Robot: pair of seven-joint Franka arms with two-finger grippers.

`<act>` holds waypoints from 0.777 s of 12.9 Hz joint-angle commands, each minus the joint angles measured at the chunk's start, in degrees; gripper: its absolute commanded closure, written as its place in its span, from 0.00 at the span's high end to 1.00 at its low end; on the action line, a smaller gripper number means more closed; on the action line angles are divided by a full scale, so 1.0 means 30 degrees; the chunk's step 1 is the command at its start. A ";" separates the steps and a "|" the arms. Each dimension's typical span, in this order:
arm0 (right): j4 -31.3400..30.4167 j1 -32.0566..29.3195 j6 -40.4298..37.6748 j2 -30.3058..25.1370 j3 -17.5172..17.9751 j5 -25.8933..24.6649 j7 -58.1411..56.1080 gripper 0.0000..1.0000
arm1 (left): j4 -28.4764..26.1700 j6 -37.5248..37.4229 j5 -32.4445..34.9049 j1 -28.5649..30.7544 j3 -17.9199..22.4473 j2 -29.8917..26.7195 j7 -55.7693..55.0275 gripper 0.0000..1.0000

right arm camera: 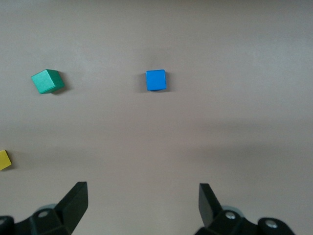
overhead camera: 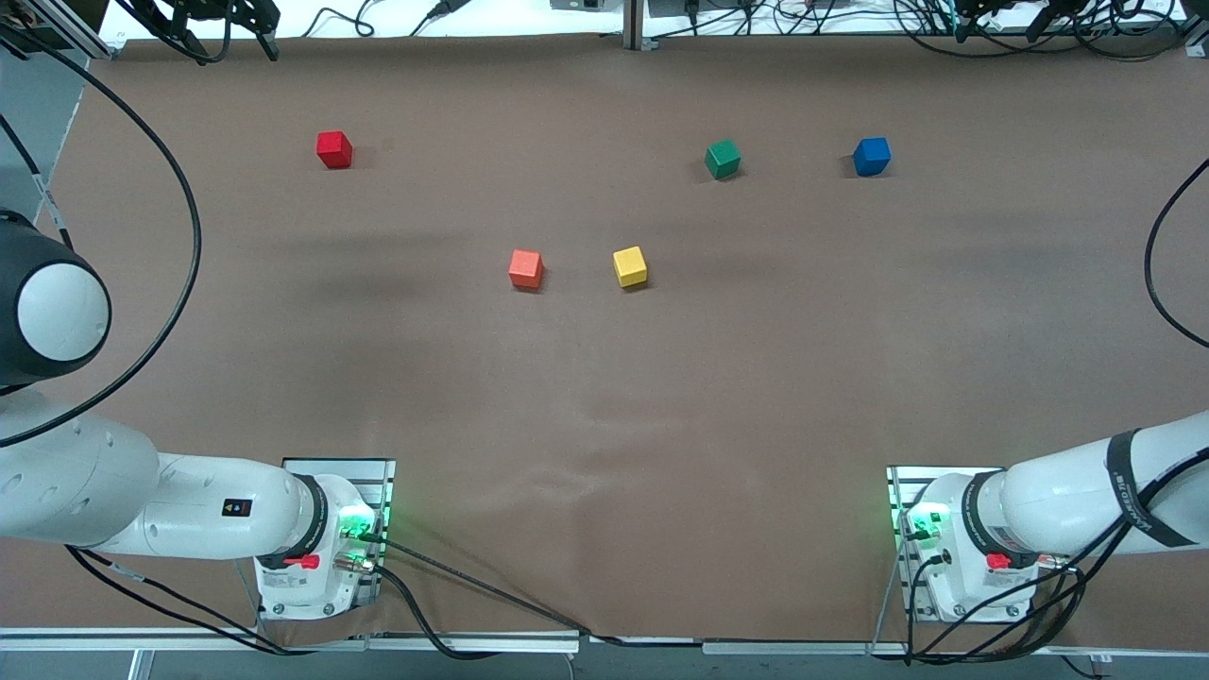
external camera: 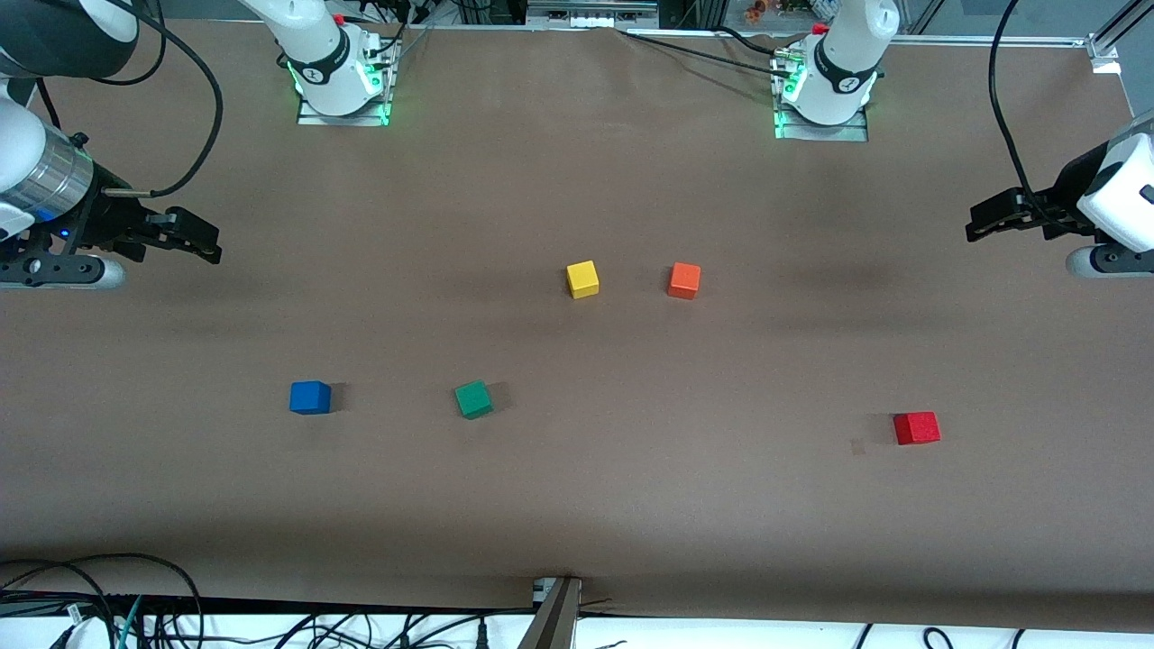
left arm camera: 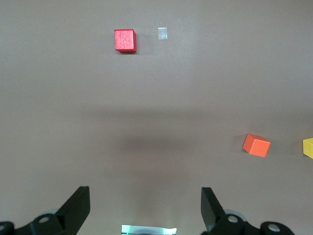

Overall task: Pass red block to right arm, stack on blue
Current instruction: 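Move the left gripper toward the red cube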

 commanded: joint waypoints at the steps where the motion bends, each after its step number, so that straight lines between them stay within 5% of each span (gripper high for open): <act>1: 0.0315 -0.0009 -0.0058 0.0065 0.0127 -0.0292 0.0143 1.00 | 0.0523 -0.0120 -0.0122 0.0036 0.0035 0.0222 0.0079 1.00; 10: 0.0315 -0.0009 0.0029 0.0065 0.0127 -0.0321 0.0085 1.00 | 0.0552 -0.0062 -0.0240 0.0036 0.0094 0.0484 0.0108 1.00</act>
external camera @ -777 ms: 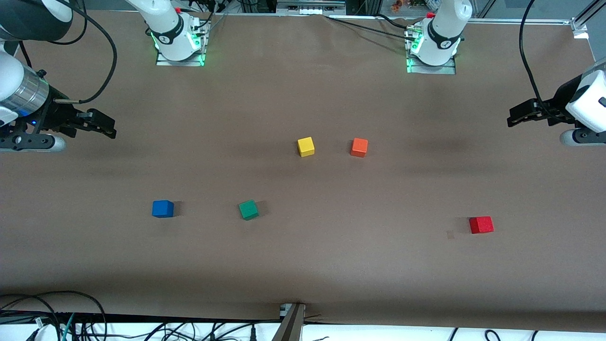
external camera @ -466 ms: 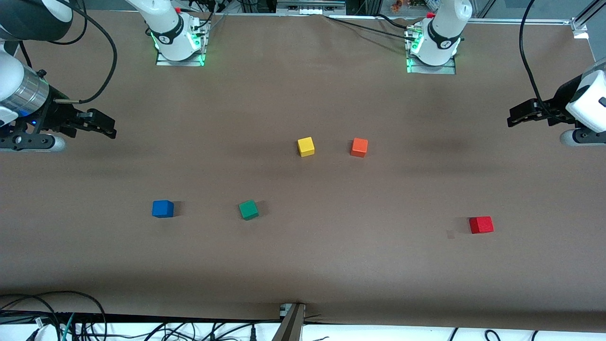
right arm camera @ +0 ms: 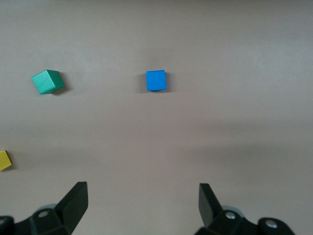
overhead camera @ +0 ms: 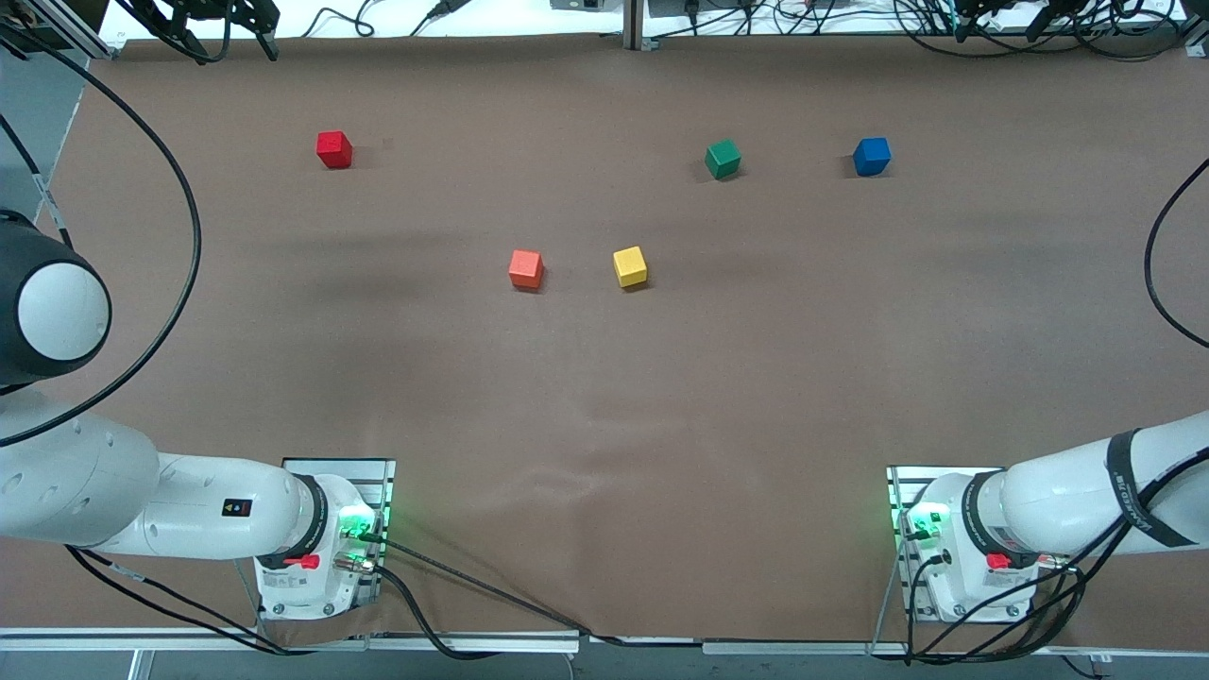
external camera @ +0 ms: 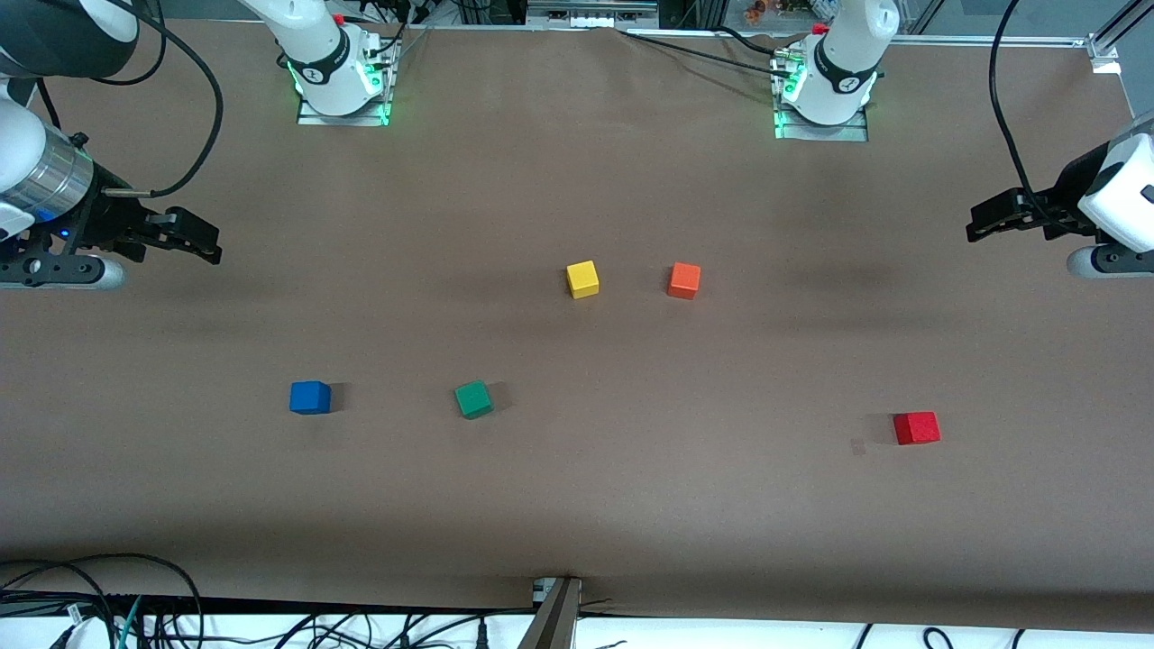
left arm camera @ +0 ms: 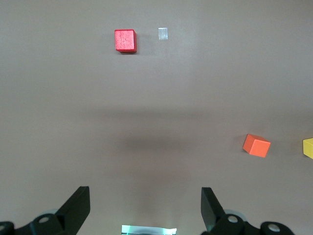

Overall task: Pass red block to right arm, stack on blue
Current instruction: 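Move the left gripper toward the red cube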

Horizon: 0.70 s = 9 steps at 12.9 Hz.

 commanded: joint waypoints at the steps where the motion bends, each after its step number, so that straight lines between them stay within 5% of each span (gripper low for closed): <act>1: 0.0312 -0.0010 -0.0023 0.0065 0.0127 -0.0321 0.0113 1.00 | 0.0553 0.0025 -0.0240 0.0064 0.0122 0.0690 0.0166 1.00; 9: 0.0312 -0.0010 0.0006 0.0094 0.0127 -0.0350 0.0085 1.00 | 0.1199 0.3476 -0.0212 0.1090 0.0211 0.5023 0.1573 1.00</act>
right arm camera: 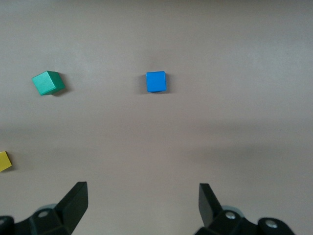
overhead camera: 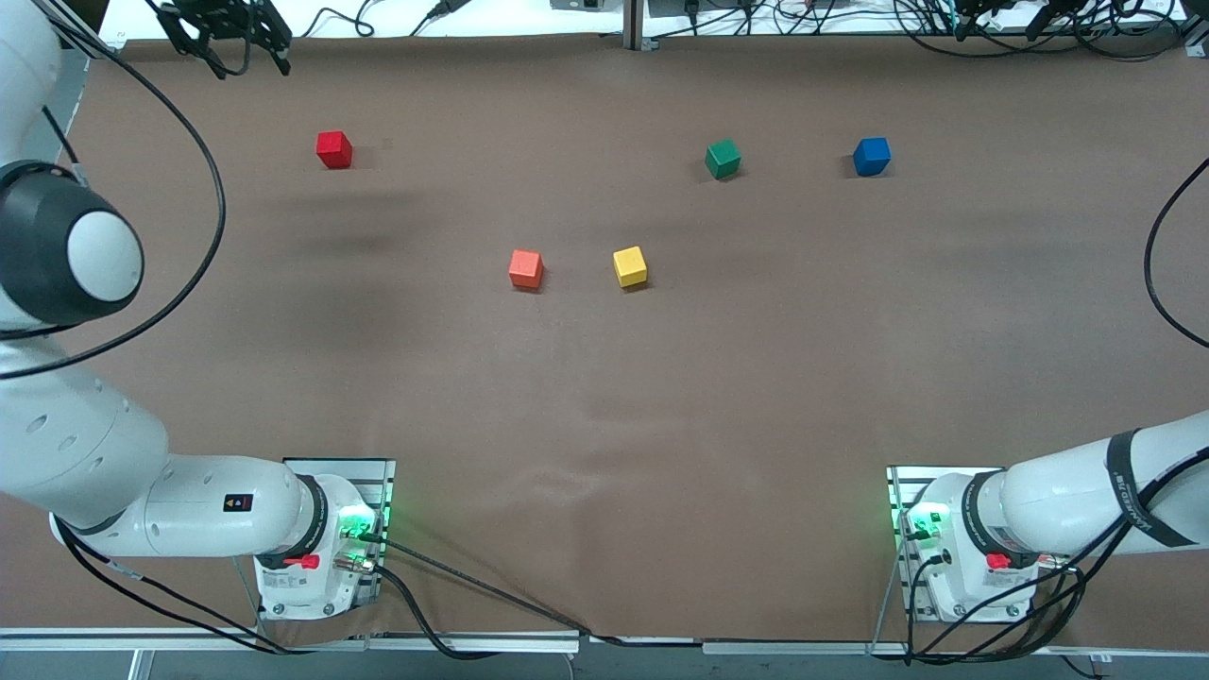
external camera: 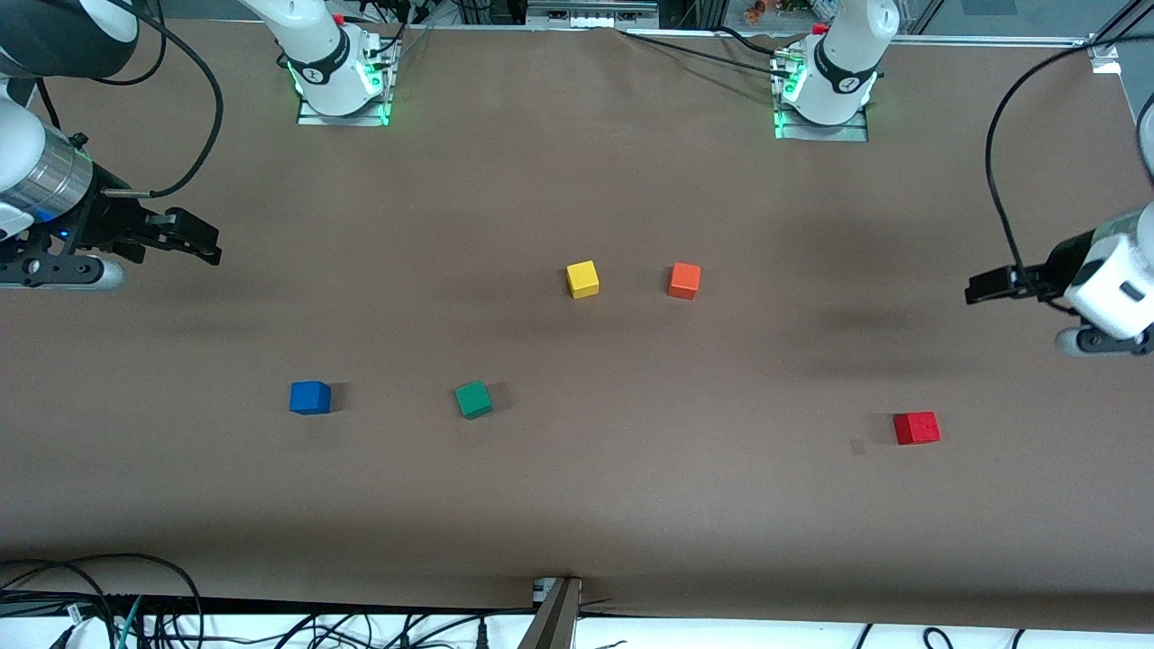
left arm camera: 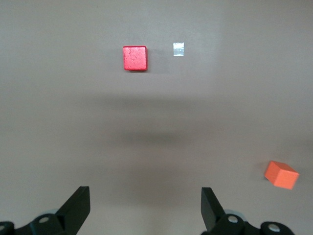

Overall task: Pass red block to right arm, stack on blue
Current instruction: 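Move the left gripper toward the red cube, then lower the left gripper over the red cube and close on it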

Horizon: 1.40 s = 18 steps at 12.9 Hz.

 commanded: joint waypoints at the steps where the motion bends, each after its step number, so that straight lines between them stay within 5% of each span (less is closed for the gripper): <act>1: 0.0290 -0.0011 -0.0075 0.0079 0.0124 -0.0341 0.0084 1.00 | 0.0492 0.1269 -0.0123 0.0078 0.0046 0.1736 0.0499 1.00; 10: 0.0290 -0.0011 -0.0046 0.0138 0.0124 -0.0370 0.0114 1.00 | -0.0066 0.8210 -0.0151 0.1016 0.0017 0.6894 0.0528 1.00; 18: 0.0319 -0.0041 -0.0046 0.0167 0.0124 -0.0341 -0.0003 1.00 | -0.0506 1.2992 -0.0415 0.0957 -0.0042 0.8918 0.0499 1.00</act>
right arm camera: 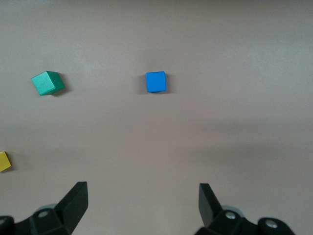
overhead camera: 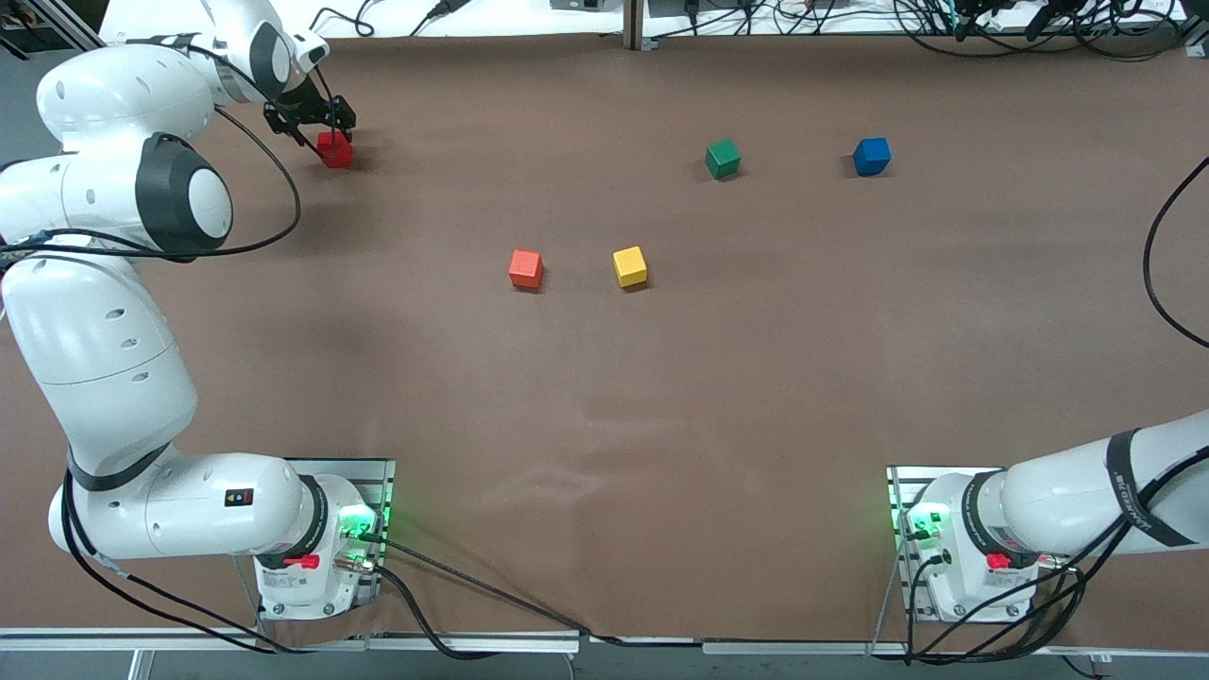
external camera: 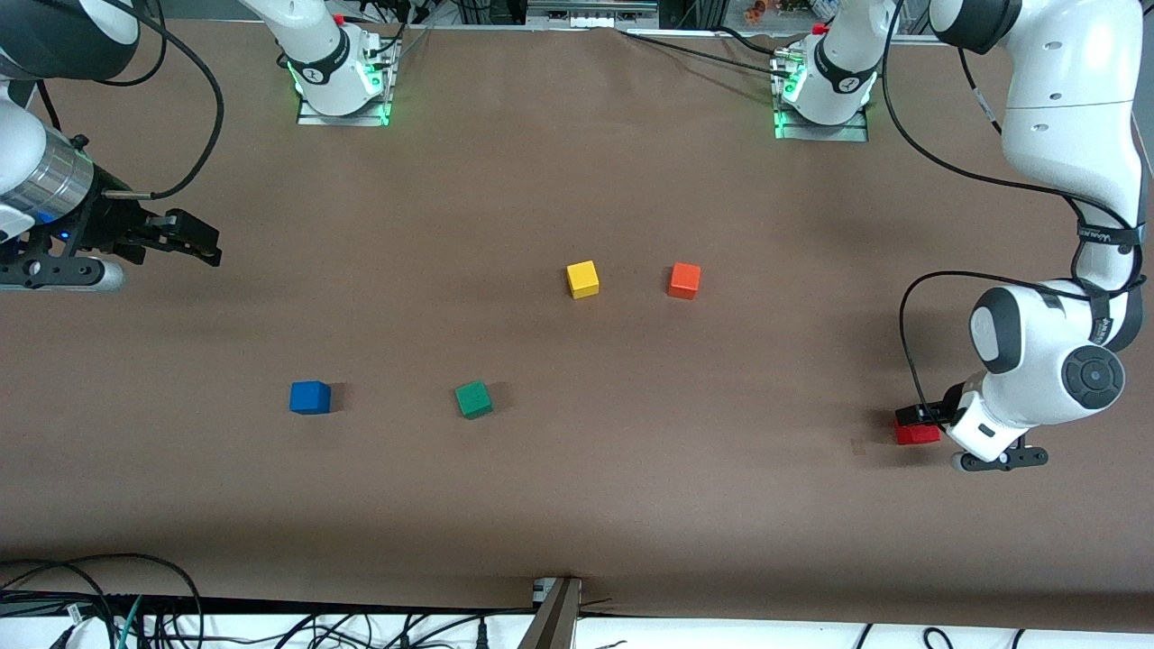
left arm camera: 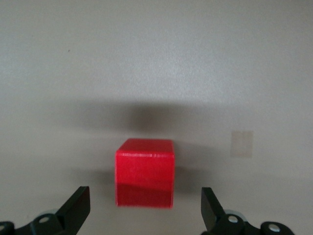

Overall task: Pass red block to right arm, stack on blue
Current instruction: 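Lower the left gripper over the red cube and close on it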

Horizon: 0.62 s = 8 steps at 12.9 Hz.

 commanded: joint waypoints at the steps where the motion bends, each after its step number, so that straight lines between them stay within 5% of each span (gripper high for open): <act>1: 0.0275 -0.0041 -0.0048 0.0096 0.0123 -0.0344 -0.0003 1.00 | 0.0030 0.0748 -0.0416 -0.0074 0.0052 0.0343 0.0388 1.00; 8: 0.0275 -0.0041 -0.0048 0.0125 0.0123 -0.0344 -0.0032 1.00 | 0.0177 0.0749 -0.1324 -0.0045 0.0052 0.0814 0.0358 1.00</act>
